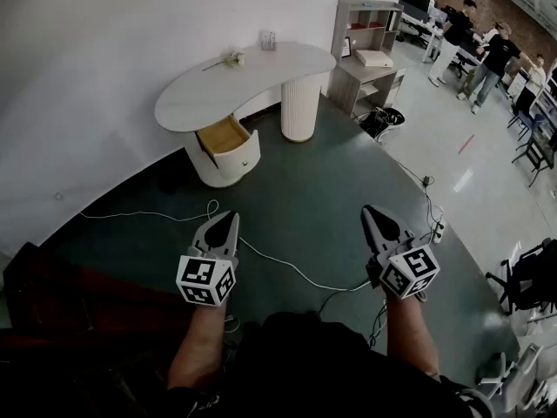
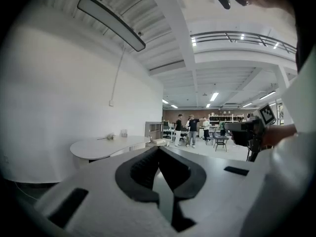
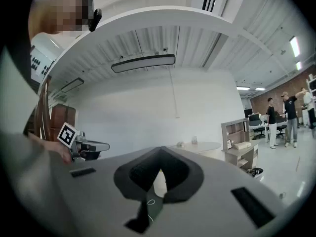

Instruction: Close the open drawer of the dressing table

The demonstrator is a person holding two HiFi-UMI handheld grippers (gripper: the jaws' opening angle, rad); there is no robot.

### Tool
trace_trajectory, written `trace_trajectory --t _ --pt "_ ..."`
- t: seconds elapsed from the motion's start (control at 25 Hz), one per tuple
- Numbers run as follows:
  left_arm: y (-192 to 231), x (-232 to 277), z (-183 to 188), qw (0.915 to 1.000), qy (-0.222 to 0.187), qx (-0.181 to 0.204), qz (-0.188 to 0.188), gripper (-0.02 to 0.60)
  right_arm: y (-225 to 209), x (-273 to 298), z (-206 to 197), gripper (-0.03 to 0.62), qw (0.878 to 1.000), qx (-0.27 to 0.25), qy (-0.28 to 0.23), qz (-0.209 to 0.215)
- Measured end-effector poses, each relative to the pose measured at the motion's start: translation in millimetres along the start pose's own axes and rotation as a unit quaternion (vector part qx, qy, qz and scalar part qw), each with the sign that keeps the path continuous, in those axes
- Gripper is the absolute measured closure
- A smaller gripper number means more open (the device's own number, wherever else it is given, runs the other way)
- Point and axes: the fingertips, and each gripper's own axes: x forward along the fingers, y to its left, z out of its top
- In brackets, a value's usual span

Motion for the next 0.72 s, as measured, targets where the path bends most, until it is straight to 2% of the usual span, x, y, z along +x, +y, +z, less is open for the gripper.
trace_trajectory --t 0.48,0.72 --pt "-61 28 -7 0.9998 0.017 0.008 0.002 0.581 -56 -46 -15 0.591 1.000 0.016 0.008 -0.003" --pt "-95 34 -12 0.9998 0.021 0.005 0.002 0.581 -77 -70 -29 0.591 0.999 -0.004 0.033 -0.002"
